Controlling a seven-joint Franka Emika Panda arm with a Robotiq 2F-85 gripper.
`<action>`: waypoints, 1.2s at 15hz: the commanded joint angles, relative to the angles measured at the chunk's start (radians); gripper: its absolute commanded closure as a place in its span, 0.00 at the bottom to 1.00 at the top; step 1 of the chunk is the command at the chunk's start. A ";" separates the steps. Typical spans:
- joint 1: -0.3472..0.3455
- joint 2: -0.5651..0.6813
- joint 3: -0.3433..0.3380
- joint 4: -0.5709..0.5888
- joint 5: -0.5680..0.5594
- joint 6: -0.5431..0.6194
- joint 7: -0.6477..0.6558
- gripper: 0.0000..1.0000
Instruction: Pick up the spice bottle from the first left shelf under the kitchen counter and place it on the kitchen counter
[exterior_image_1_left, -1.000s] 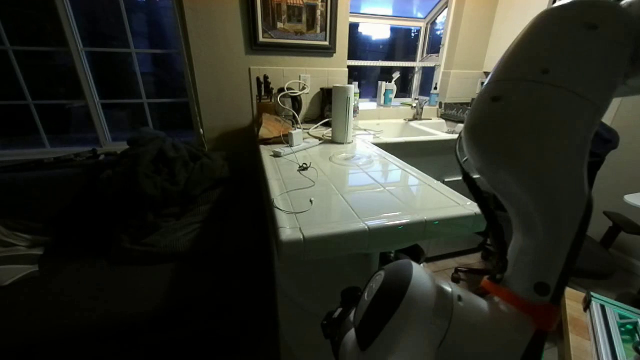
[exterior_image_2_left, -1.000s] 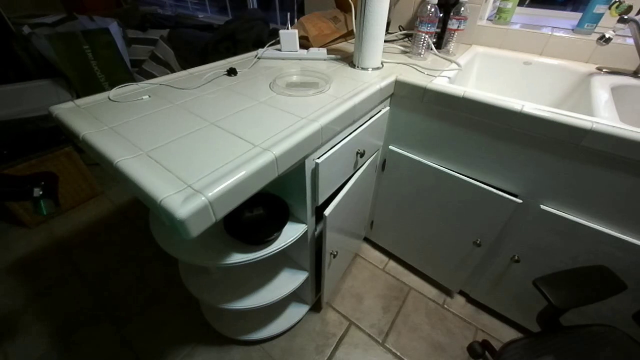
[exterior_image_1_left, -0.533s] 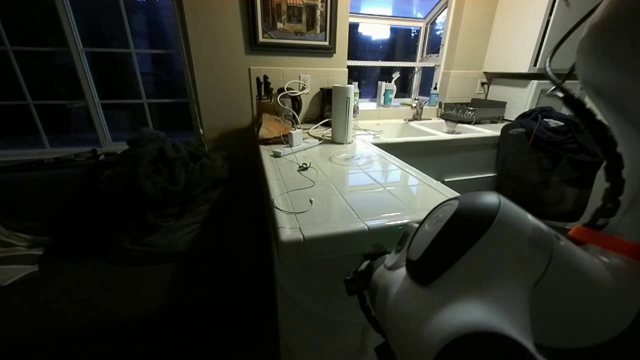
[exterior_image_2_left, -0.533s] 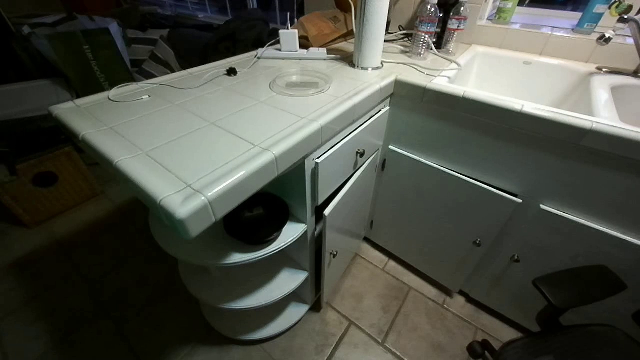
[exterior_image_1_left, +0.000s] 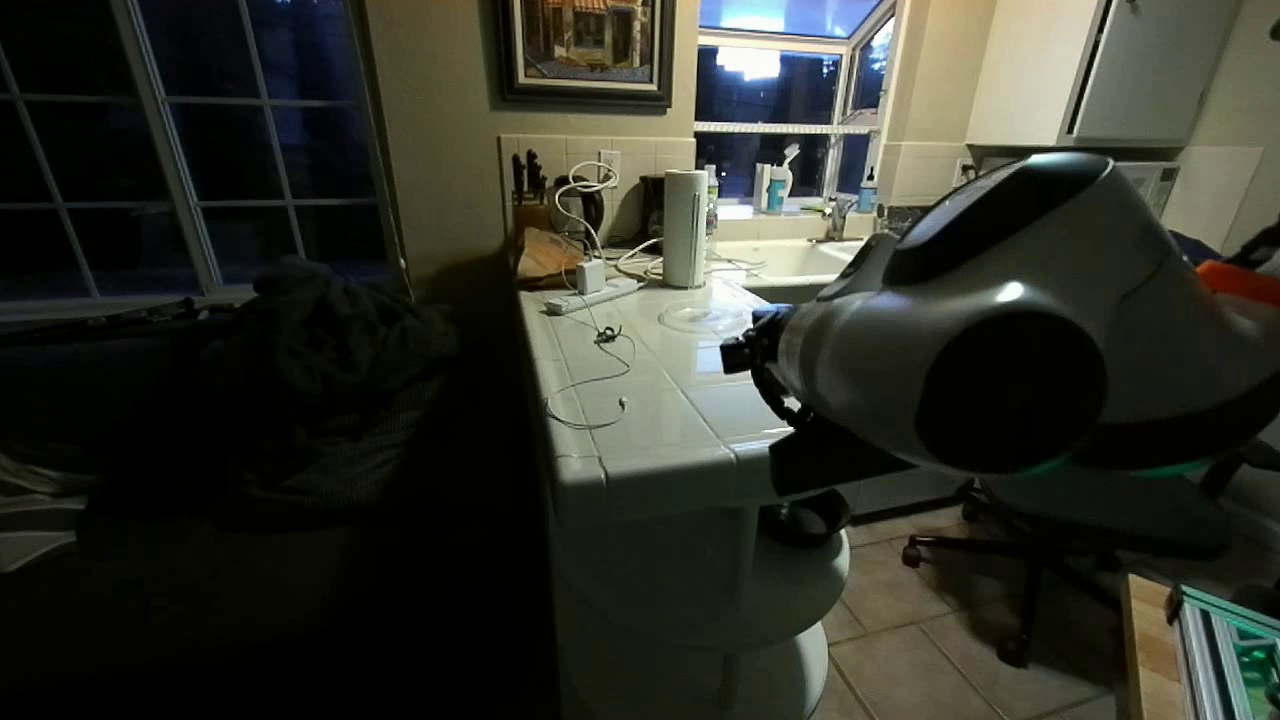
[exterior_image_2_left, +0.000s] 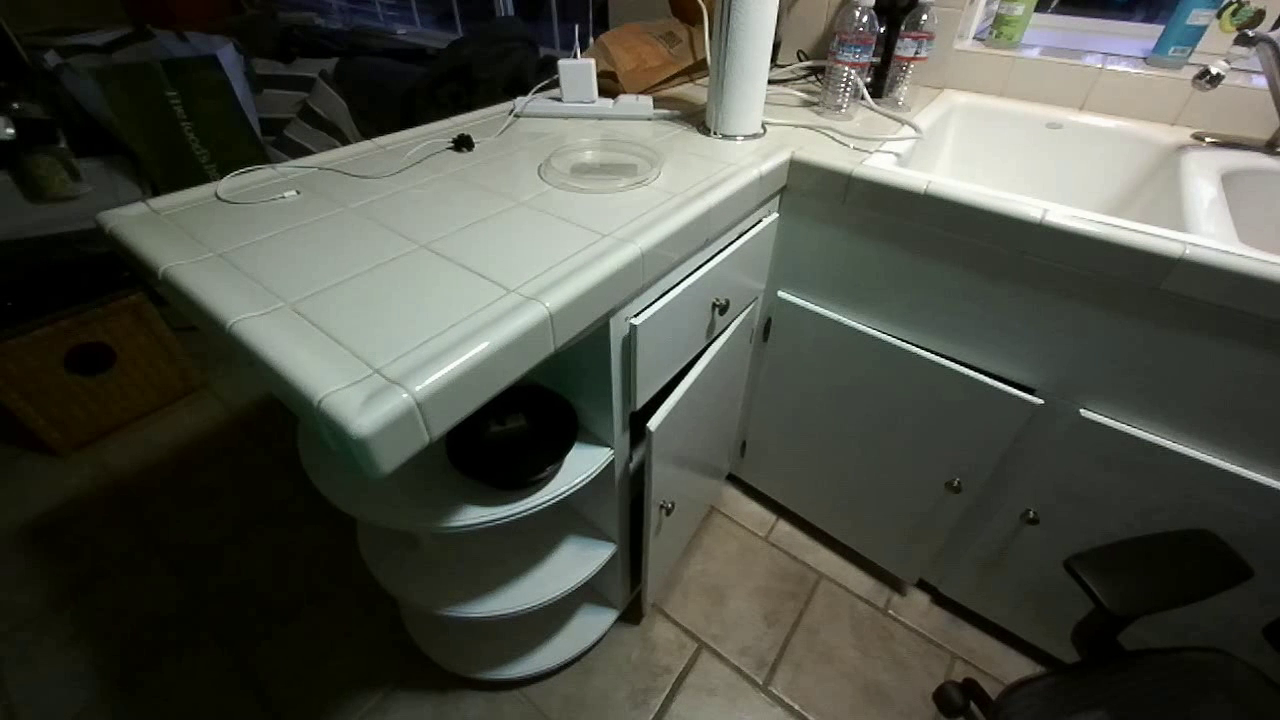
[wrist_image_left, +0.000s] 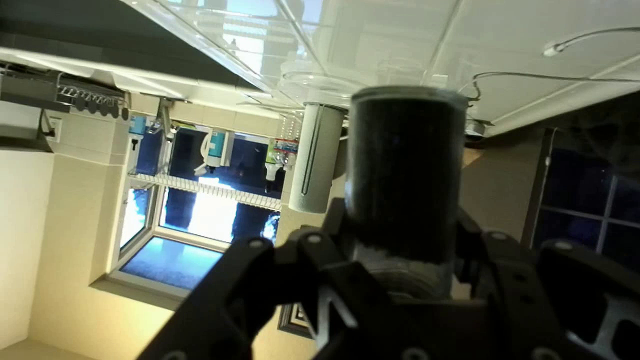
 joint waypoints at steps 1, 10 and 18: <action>0.009 -0.001 -0.012 0.001 0.001 -0.002 -0.004 0.52; 0.010 0.026 -0.014 0.003 -0.031 -0.002 0.015 0.77; -0.036 0.112 -0.080 -0.003 -0.221 0.060 0.140 0.77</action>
